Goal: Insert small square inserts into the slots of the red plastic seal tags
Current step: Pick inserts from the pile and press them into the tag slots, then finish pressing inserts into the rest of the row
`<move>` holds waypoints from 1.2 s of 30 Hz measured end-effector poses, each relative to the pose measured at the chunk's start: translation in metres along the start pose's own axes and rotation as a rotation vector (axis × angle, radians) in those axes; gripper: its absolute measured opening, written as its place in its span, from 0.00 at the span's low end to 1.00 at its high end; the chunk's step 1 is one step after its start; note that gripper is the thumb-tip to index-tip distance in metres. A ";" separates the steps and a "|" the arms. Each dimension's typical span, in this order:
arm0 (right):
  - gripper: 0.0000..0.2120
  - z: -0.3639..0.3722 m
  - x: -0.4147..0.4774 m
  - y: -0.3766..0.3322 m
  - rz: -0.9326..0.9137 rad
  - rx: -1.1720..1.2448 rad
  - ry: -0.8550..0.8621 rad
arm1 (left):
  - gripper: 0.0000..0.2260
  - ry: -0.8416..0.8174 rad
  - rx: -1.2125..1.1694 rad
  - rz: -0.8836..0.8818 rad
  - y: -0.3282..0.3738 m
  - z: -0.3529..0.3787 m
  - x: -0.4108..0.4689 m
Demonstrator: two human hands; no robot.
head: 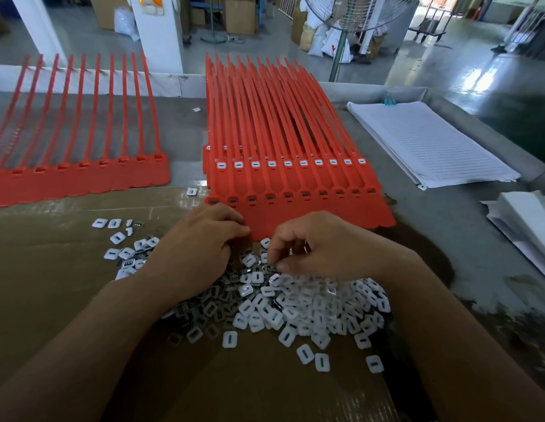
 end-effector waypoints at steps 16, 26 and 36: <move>0.12 0.001 0.001 -0.001 -0.010 -0.015 0.025 | 0.17 -0.025 0.020 -0.015 0.001 -0.001 -0.001; 0.08 -0.021 0.000 0.019 0.069 0.186 0.323 | 0.16 -0.036 0.065 -0.009 0.009 -0.005 -0.002; 0.07 -0.038 0.020 0.015 0.135 0.045 0.373 | 0.17 -0.075 0.115 0.022 0.013 -0.002 -0.005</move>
Point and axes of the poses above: each hand's wrist, its own x-axis towards the middle knuckle, its own z-axis out of the palm, y = z × x, the point moved 7 cm from there along x, towards the middle knuckle, and after that the axes turned 2 degrees about -x, right-handed, at the moved point
